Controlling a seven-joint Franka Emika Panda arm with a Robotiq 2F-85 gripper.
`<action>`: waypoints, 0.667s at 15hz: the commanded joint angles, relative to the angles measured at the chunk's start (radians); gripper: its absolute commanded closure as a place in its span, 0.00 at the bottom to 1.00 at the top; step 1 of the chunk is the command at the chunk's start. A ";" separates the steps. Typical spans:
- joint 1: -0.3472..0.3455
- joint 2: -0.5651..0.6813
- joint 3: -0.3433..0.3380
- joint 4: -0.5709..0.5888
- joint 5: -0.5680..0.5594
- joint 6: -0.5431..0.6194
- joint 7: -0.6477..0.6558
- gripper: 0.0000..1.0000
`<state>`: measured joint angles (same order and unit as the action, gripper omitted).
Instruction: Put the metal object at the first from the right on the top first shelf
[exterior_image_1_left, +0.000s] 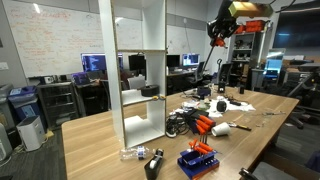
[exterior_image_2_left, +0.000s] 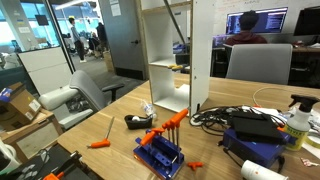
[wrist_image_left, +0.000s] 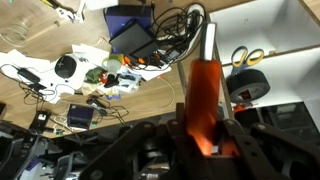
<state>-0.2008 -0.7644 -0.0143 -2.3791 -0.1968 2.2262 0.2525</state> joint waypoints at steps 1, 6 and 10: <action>-0.026 -0.034 0.037 0.063 0.018 0.043 0.084 0.89; -0.029 -0.055 0.088 0.102 0.027 0.111 0.170 0.89; -0.029 -0.061 0.140 0.137 0.032 0.140 0.225 0.89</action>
<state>-0.2046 -0.8207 0.0822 -2.2833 -0.1853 2.3314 0.4372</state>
